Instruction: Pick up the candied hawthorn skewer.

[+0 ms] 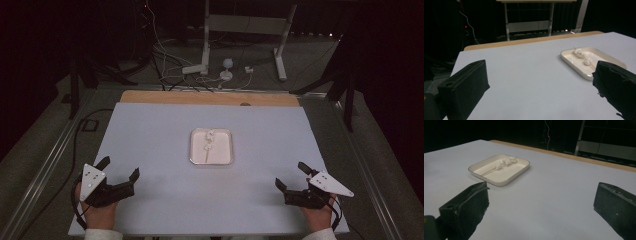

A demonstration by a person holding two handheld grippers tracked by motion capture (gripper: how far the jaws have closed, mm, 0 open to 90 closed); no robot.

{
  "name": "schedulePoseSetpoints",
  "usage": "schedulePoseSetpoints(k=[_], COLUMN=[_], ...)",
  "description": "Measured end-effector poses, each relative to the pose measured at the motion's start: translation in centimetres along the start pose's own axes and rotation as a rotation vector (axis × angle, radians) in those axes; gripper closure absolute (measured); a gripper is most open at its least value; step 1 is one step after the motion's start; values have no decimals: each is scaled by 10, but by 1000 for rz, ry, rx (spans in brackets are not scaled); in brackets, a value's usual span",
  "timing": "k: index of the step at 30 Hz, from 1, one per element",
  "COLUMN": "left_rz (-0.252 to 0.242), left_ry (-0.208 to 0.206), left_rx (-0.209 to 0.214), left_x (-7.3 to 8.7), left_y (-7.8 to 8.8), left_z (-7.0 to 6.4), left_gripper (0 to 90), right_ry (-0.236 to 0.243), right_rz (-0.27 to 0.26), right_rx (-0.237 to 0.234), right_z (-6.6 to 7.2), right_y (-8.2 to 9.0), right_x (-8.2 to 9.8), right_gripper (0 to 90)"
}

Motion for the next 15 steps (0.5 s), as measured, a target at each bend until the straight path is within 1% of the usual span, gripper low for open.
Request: schedulePoseSetpoints(k=[2, 4, 5, 6, 15], left_rz=[-5, 2, 9, 9, 49], left_ry=[9, 21, 19, 19, 17], left_rx=[9, 22, 32, 32, 72], left_x=[-5, -10, -14, -14, -34], left_y=[-1, -4, -9, -9, -34], left_z=[-1, -2, -3, -3, -15], left_gripper=[8, 8, 8, 8, 9], right_ry=[0, 1, 3, 3, 12], right_rz=[1, 8, 10, 10, 21], right_rx=[0, 0, 0, 0, 2], right_z=[0, 0, 0, 0, 0], right_y=[0, -1, -1, -1, -2], right_x=[0, 1, 1, 1, 2], right_gripper=[0, 0, 0, 0, 0])
Point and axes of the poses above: each handheld gripper's, and its own axes: y roughly backward along the jaws, x roughly out of its underside, z roughly to its left, the point moved 1 cm from there along -y, roughly forward along the jaws
